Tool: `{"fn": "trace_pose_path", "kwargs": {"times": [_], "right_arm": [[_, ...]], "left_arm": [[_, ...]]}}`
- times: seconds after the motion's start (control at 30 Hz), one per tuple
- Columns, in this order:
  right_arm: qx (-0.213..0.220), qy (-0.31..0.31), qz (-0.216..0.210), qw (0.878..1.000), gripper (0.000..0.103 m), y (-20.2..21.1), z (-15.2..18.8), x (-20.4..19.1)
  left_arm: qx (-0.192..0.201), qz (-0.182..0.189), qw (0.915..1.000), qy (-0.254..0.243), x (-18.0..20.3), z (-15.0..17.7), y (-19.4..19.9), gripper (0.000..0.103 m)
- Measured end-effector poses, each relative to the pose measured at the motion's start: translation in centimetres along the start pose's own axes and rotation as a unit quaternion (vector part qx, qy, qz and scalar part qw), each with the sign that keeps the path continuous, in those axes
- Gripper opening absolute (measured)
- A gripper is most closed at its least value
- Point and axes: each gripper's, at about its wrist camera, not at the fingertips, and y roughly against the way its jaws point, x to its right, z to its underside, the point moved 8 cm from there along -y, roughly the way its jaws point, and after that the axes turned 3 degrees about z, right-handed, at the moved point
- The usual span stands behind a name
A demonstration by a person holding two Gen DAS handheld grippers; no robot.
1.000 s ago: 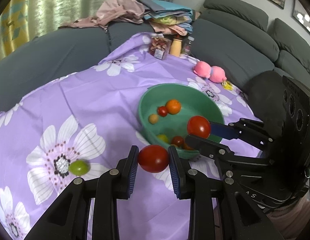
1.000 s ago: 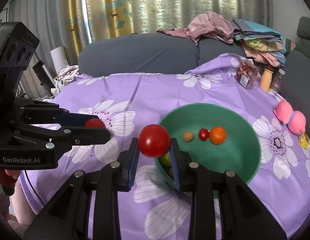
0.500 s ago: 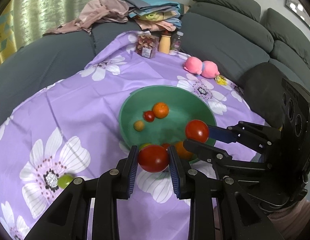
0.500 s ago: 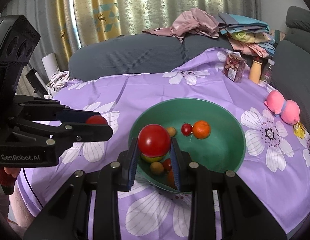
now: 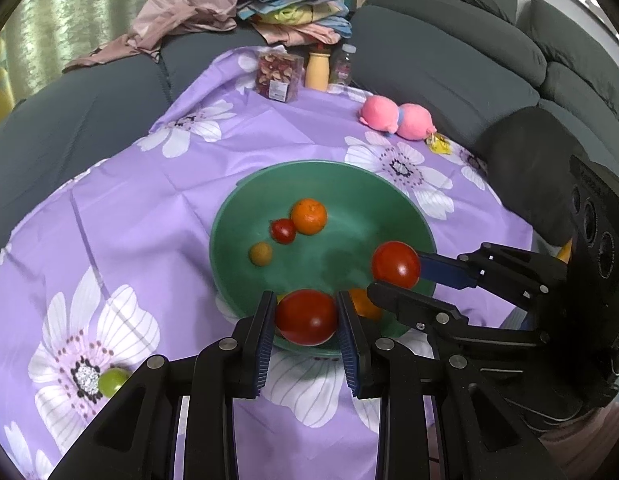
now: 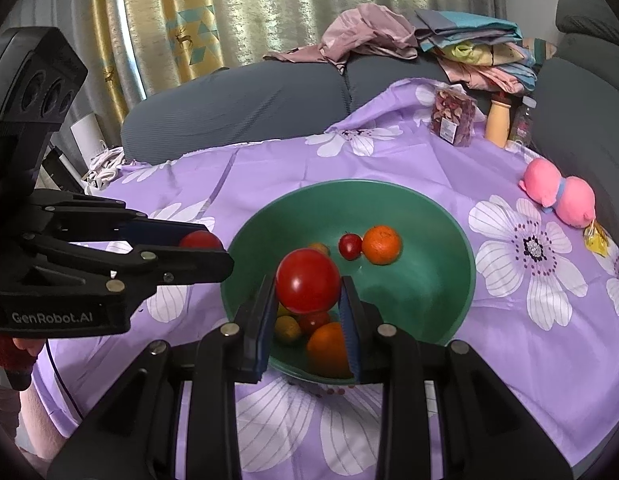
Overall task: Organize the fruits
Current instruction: 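Carry both cherry tomatoes over the green bowl and lower them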
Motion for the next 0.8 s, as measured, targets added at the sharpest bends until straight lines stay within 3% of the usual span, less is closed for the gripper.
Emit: {"fn": "trace_pose_path", "kwargs": {"times": [0.8], "right_arm": [[-0.020,-0.015,0.008,1.000,0.031,-1.4,0.7,1.4]], "left_arm": [[-0.043,-0.005,0.9989,-0.017,0.5,0.1,-3.7,0.030]]}}
